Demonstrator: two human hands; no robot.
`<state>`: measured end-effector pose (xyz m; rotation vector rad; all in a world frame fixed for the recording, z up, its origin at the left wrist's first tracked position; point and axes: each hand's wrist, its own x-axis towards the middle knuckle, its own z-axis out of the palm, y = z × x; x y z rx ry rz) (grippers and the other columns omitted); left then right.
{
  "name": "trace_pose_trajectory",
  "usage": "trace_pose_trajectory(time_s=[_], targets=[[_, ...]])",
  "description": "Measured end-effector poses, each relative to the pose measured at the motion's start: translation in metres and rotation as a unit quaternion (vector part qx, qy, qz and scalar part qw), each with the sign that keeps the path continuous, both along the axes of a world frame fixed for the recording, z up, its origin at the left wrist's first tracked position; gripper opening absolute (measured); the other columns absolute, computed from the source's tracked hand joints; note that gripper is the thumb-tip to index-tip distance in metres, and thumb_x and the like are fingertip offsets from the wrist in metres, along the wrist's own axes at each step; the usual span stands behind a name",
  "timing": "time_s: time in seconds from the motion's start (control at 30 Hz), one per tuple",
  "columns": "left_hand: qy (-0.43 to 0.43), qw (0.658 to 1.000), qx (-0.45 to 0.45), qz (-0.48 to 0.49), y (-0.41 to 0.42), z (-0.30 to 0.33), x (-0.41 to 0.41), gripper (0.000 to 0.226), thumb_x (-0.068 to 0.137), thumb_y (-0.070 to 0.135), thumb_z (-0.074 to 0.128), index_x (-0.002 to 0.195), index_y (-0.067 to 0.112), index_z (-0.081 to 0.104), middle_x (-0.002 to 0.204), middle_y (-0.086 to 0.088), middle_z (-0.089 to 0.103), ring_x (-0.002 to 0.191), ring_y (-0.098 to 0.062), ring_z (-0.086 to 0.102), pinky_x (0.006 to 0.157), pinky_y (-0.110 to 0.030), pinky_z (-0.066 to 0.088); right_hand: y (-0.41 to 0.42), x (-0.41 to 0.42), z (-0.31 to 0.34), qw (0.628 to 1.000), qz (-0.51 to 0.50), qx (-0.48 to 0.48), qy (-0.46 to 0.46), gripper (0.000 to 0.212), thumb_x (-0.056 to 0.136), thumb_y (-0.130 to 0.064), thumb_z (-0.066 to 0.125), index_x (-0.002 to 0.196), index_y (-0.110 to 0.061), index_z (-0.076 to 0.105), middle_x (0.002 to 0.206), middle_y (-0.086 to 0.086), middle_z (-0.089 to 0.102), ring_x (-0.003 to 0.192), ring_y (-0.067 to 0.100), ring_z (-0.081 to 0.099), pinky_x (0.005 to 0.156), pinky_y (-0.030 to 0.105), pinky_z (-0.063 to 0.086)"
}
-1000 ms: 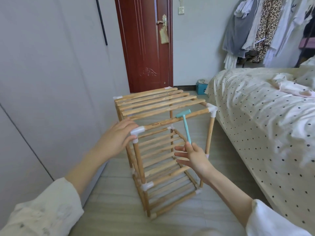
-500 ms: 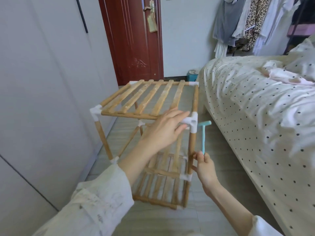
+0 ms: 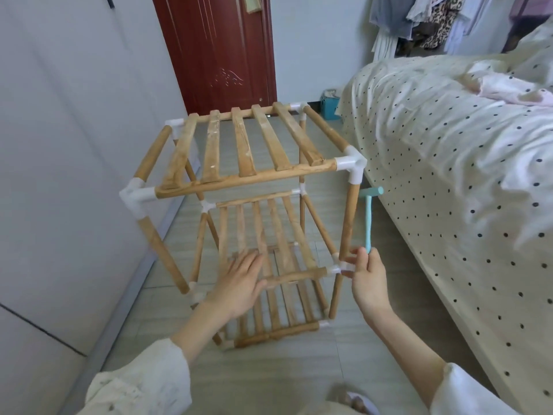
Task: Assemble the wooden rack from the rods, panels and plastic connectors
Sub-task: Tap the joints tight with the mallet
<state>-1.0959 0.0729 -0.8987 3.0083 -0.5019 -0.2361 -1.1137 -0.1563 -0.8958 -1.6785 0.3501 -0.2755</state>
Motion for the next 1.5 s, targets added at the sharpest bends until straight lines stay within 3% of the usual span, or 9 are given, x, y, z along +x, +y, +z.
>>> trace_pose_trajectory(time_s=[0.2,0.4,0.53,0.67,0.8,0.9,1.03,1.13,1.5], targets=[[0.066,0.995,0.001,0.071,0.003,-0.070,-0.001,0.059,0.098,0.049,0.012,0.150,0.024,-0.002,0.157,0.003,0.000,0.145,-0.016,-0.008,0.116,-0.045,-0.001,-0.038,-0.050,-0.072,0.990,-0.014,-0.135,0.048,0.018,0.100,-0.020,0.038,0.093,-0.013,0.054,0.056,0.003,0.042,0.047,0.015,0.038,0.049,0.031,0.032],[0.016,0.996,-0.018,0.083,0.005,-0.082,0.000,0.055,0.099,0.045,0.014,0.149,0.027,0.000,0.157,0.008,0.000,0.144,-0.012,-0.006,0.115,-0.042,-0.008,-0.067,-0.019,-0.091,0.977,-0.055,0.052,0.200,0.026,0.100,-0.015,0.037,0.080,-0.007,0.052,0.051,0.000,0.030,0.030,0.005,0.025,0.032,0.013,0.020],[0.019,0.996,-0.014,0.080,0.008,-0.086,0.002,0.054,0.101,0.036,0.017,0.149,0.028,-0.007,0.157,0.009,-0.010,0.144,-0.011,-0.011,0.115,-0.041,-0.011,-0.064,-0.011,-0.088,0.956,-0.220,0.153,0.123,0.033,0.103,-0.021,0.025,0.074,-0.015,0.040,0.052,0.002,0.027,0.027,0.002,0.021,0.032,0.010,0.018],[0.005,0.996,0.000,0.087,0.008,-0.089,0.002,0.055,0.101,0.037,0.018,0.149,0.028,-0.008,0.157,0.009,-0.011,0.144,-0.011,-0.011,0.115,-0.041,-0.011,-0.037,-0.022,-0.102,0.974,-0.023,0.149,0.172,0.031,0.103,-0.021,0.028,0.077,-0.013,0.041,0.039,-0.010,0.027,0.029,0.003,0.021,0.032,0.013,0.017],[-0.001,0.996,-0.002,0.085,0.007,-0.089,0.002,0.056,0.101,0.037,0.019,0.149,0.027,-0.007,0.157,0.008,-0.010,0.144,-0.012,-0.010,0.115,-0.040,-0.012,-0.041,-0.015,-0.102,0.966,-0.174,0.125,0.144,0.032,0.103,-0.018,0.025,0.073,-0.017,0.037,0.053,0.000,0.032,0.032,0.007,0.032,0.035,0.017,0.026],[-0.008,0.996,-0.011,0.089,0.008,-0.089,0.001,0.056,0.101,0.034,0.022,0.149,0.027,-0.005,0.158,0.008,-0.008,0.145,-0.015,-0.008,0.115,-0.041,-0.011,-0.026,-0.020,-0.113,0.980,-0.030,0.013,0.198,0.030,0.101,-0.018,0.031,0.074,-0.019,0.044,0.058,0.000,0.043,0.049,0.016,0.041,0.049,0.026,0.032],[0.005,0.996,-0.006,0.090,0.008,-0.088,0.001,0.056,0.101,0.035,0.020,0.149,0.027,-0.007,0.157,0.008,-0.010,0.145,-0.015,-0.008,0.115,-0.041,-0.012,-0.039,-0.005,-0.106,0.968,-0.161,0.081,0.177,0.021,0.099,-0.014,0.030,0.088,-0.013,0.048,0.065,-0.001,0.041,0.054,0.012,0.039,0.049,0.024,0.030],[0.004,0.996,0.000,0.093,0.007,-0.087,0.001,0.056,0.101,0.035,0.020,0.149,0.027,-0.008,0.157,0.008,-0.011,0.145,-0.016,-0.009,0.115,-0.041,-0.012,-0.029,-0.012,-0.091,0.972,-0.001,0.090,0.216,0.020,0.101,-0.010,0.030,0.087,-0.012,0.045,0.059,0.001,0.038,0.042,0.009,0.038,0.037,0.018,0.030],[0.011,0.995,0.014,0.095,0.003,-0.087,0.003,0.056,0.101,0.034,0.019,0.149,0.026,-0.010,0.157,0.008,-0.015,0.144,-0.015,-0.011,0.114,-0.041,-0.013,-0.046,-0.016,-0.087,0.960,-0.071,0.201,0.183,0.027,0.097,-0.002,0.023,0.081,-0.013,0.041,0.048,-0.004,0.026,0.027,0.003,0.021,0.031,0.010,0.015]])
